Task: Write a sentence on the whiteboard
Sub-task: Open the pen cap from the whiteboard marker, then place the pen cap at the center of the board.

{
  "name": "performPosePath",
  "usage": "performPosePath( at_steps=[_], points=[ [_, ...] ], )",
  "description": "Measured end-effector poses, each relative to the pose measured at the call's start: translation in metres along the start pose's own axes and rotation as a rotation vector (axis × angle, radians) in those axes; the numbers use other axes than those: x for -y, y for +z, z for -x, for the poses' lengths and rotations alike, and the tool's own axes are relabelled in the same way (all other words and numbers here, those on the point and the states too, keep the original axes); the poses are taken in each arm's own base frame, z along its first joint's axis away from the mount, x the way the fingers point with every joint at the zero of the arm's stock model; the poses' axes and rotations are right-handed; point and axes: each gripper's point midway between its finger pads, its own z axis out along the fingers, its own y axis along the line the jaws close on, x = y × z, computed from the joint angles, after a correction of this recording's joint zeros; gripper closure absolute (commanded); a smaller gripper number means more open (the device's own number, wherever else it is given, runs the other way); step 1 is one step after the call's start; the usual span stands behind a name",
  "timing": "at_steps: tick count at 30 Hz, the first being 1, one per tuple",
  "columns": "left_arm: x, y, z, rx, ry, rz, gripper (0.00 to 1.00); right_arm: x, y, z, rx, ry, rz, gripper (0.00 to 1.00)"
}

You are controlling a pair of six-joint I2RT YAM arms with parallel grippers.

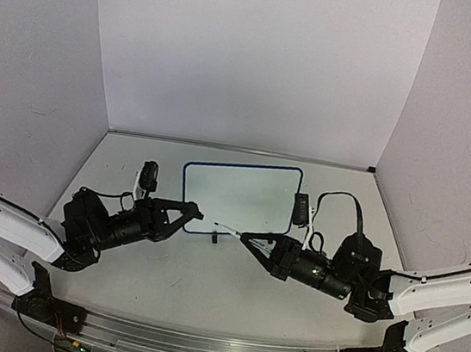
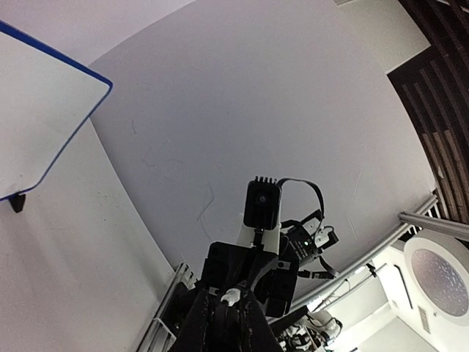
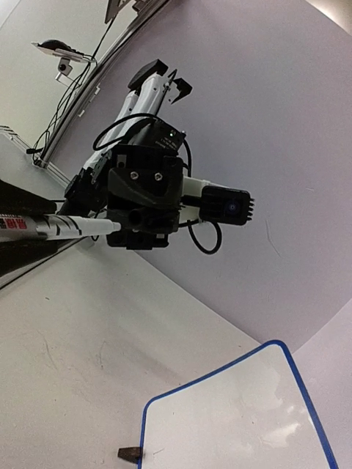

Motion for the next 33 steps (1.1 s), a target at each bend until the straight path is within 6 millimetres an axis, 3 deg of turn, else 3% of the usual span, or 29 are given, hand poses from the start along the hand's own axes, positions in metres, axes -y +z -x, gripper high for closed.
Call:
performPosePath(
  at_steps=[3, 6, 9, 13, 17, 21, 24, 29, 33],
  points=[
    [0.007, -0.015, 0.03, 0.092, 0.031, 0.036, 1.0, 0.005, -0.012, 0.01, 0.03, -0.012, -0.042, 1.0],
    [0.013, -0.029, 0.046, 0.128, 0.061, 0.102, 1.0, 0.007, -0.022, 0.019, 0.05, -0.035, -0.083, 1.0],
    [-0.004, -0.037, 0.048, 0.104, 0.068, 0.247, 1.0, 0.014, -0.029, 0.023, 0.053, -0.063, -0.133, 1.0],
    [-0.055, -0.053, 0.029, -0.002, 0.047, 0.517, 1.0, 0.032, -0.032, 0.015, 0.006, -0.105, -0.224, 1.0],
    [-0.116, -0.08, -0.007, -0.163, 0.009, 0.787, 1.0, 0.042, -0.025, 0.008, -0.054, -0.144, -0.287, 1.0],
    [-0.158, -0.107, -0.036, -0.311, -0.014, 0.99, 1.0, 0.047, -0.012, 0.003, -0.11, -0.18, -0.322, 1.0],
    [-0.173, -0.114, -0.046, -0.38, -0.016, 1.069, 0.98, 0.05, -0.001, -0.004, -0.155, -0.197, -0.333, 1.0],
    [-0.185, -0.116, -0.056, -0.448, -0.01, 1.105, 0.77, 0.059, 0.006, -0.02, -0.222, -0.202, -0.346, 1.0],
    [-0.191, -0.12, -0.061, -0.479, -0.005, 1.12, 0.66, 0.062, 0.007, -0.027, -0.25, -0.199, -0.35, 1.0]
  ],
)
